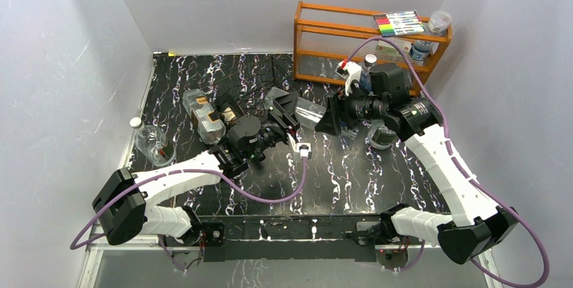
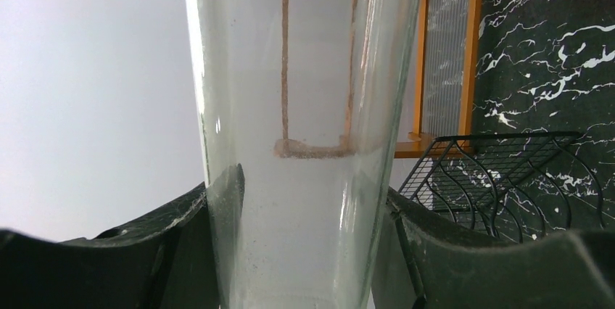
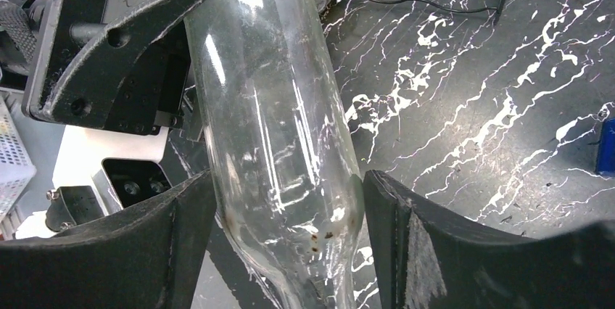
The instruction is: Put the wine bottle on the wine rack
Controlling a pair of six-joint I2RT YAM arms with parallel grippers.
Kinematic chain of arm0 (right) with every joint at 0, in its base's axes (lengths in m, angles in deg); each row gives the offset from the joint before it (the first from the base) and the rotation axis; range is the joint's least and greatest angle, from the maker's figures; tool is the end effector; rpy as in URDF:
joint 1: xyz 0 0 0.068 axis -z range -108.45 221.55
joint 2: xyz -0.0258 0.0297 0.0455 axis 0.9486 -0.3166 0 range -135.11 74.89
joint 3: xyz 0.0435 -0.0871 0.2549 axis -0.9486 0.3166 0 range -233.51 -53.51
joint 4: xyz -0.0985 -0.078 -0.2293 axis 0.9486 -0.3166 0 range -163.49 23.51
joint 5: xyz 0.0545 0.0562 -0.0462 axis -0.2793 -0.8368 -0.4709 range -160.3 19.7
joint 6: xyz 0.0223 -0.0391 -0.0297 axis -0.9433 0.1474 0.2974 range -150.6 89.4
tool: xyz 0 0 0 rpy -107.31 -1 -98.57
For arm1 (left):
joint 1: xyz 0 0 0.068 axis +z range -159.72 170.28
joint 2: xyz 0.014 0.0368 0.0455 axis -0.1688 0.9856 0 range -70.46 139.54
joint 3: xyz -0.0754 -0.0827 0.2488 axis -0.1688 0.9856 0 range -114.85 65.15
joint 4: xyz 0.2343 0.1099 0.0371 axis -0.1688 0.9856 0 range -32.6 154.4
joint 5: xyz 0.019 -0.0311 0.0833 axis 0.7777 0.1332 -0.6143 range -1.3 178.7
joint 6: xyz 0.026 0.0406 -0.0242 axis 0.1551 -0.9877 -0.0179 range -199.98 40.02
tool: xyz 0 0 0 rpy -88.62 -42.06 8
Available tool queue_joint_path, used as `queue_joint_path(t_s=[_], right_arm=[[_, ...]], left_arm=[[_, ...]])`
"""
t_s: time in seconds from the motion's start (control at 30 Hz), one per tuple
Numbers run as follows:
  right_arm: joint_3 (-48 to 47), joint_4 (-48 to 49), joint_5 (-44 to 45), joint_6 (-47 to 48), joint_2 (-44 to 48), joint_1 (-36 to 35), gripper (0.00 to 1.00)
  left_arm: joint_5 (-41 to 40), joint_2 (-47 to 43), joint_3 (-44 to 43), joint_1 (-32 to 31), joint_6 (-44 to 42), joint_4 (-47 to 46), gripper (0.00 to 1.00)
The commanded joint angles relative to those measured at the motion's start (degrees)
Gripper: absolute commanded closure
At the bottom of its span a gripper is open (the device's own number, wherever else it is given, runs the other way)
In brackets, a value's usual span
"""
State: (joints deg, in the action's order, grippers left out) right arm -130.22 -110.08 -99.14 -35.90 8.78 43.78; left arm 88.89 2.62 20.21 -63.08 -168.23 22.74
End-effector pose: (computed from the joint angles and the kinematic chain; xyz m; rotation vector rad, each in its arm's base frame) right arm 0.1965 0.1228 0.4017 -0.7208 2.0716 0.8714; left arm 0.1768 -0.2380 0.3160 1.3947 0.4826 0.4937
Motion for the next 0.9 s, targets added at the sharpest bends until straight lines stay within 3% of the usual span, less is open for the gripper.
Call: queue_joint_path(t_s=[0.0, 0.07, 0.13, 0.2, 0.23, 0.3, 0.37, 0.63, 0.87], right_arm=[[0.1, 1.9, -4.9, 0.8, 1.3, -0.7, 0.22], [0.5, 2.0, -6.0, 0.3, 1.4, -0.8, 0.38], [0.4, 1.9, -6.5, -0.8, 0.9, -0.8, 0.62], [0.0, 1.4, -6.8, -1.2, 0.1, -0.9, 0.67], [0.0, 1.3, -6.3, -1.6, -0.4, -0.9, 0.61], [0.3, 1.6, -3.9, -1.8, -0.8, -0.8, 0.40], [0.8, 1.9, -1.1, -1.9, -1.1, -0.9, 0.33], [2.2, 3.5, 1.0, -0.3, -1.6, -2.0, 0.27], [2.6, 3.3, 3.8, 2.8, -0.3, -4.2, 0.16]], left_arm=[[2.5, -2.1, -3.3, -0.3, 1.7, -6.6, 1.00], [2.5, -2.0, -3.5, -0.3, 2.4, -6.7, 1.00], [2.6, -2.0, -3.7, -0.3, 3.3, -6.8, 1.00], [2.7, -1.9, -3.7, -0.3, 3.9, -6.9, 1.00], [2.7, -1.9, -3.8, -0.3, 4.3, -7.0, 1.00], [2.5, -1.8, -4.0, -0.3, 4.7, -7.0, 1.00], [2.5, -1.9, -4.2, -0.3, 5.1, -7.1, 1.00], [2.9, -1.9, -5.3, -0.3, 6.1, -4.7, 1.00], [2.5, -1.3, -9.7, -0.3, 6.8, 9.0, 1.00]])
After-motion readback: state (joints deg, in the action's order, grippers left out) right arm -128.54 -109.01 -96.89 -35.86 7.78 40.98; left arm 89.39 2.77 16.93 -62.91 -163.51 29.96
